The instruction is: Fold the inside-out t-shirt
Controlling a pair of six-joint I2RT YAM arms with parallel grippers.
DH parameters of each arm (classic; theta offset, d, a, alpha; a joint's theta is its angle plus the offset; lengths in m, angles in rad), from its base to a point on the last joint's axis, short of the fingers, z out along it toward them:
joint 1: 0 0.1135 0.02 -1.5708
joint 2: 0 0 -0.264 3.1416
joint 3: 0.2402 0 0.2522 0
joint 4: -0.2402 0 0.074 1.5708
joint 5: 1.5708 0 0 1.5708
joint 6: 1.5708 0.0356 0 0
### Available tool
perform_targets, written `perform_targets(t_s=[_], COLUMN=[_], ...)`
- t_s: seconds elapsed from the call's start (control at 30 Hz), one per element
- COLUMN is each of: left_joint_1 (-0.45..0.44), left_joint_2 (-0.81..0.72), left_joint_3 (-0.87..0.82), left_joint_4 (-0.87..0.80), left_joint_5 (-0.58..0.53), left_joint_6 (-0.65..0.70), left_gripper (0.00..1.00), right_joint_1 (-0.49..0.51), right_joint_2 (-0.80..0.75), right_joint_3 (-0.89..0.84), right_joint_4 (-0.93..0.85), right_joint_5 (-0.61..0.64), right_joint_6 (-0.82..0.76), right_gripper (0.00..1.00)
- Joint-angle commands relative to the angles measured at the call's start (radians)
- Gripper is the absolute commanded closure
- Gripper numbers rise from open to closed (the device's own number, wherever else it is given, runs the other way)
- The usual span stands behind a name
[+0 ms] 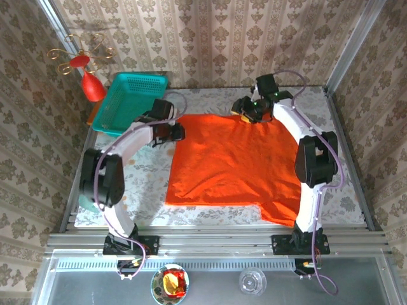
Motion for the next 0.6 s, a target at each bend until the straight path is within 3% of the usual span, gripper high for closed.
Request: perform_targets(t_s=[0.0,0.2,0.33,0.57], left_joint_1=[0.002,0.0,0.017,0.065], left_joint_2=[0.149,0.328,0.348,0.337], left_joint_3=[0.172,0.337,0.28,0.159], left_joint_4=[-0.038,-0.143,-0.17,-0.134], left_joint_5=[0.006,-0.064,-0.139,-0.088], left_joint_6=[0.062,0.096,0.116,0.091], left_gripper=[0.75,0.75,0.76,0.76], right_joint_1=[-0.001,-0.033,-0.085,-0.192], right_joint_2=[-0.082,-0.163,-0.17,-0.111], right_joint_3=[-0.105,-0.255,-0.333,-0.468], right_joint_4=[0.012,0.01,0.052,0.126], right_joint_5=[0.017,0.071,0.096,0.115], right_joint_6=[-0.026,-0.05,-0.05,-0.027], right_gripper=[0.45,0.45,0.44,0.43])
